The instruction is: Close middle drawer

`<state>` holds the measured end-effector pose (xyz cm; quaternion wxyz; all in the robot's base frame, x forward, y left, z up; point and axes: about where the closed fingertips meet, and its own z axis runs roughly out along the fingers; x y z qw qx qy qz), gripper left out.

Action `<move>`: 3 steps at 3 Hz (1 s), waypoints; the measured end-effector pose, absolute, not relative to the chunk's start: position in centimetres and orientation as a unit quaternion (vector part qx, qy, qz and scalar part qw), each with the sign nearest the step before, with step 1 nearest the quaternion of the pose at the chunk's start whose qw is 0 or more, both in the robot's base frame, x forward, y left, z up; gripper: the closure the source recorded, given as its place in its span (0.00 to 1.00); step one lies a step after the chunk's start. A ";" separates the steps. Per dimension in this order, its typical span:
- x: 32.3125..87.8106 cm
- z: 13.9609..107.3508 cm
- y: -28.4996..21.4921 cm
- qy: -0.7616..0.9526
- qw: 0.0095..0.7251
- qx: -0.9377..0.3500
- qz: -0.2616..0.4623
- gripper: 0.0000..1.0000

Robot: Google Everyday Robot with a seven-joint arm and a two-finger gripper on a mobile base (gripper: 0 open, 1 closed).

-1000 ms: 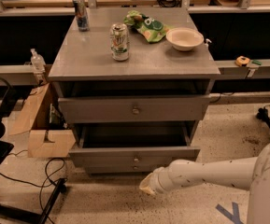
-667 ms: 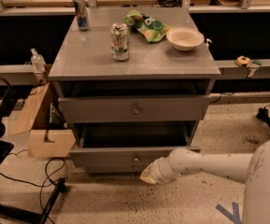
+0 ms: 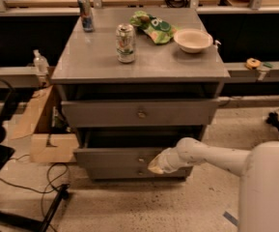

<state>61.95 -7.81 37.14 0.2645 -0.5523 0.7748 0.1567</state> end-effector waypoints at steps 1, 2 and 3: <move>61.9 37.1 -7.8 0.775 0.265 -0.552 0.157 1.00; 64.7 36.7 -8.4 0.786 0.264 -0.539 0.149 1.00; 64.9 36.6 -8.6 0.788 0.263 -0.537 0.147 1.00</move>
Offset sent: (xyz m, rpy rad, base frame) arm 0.1437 -0.0332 -0.0183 -0.0532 0.0027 -0.1924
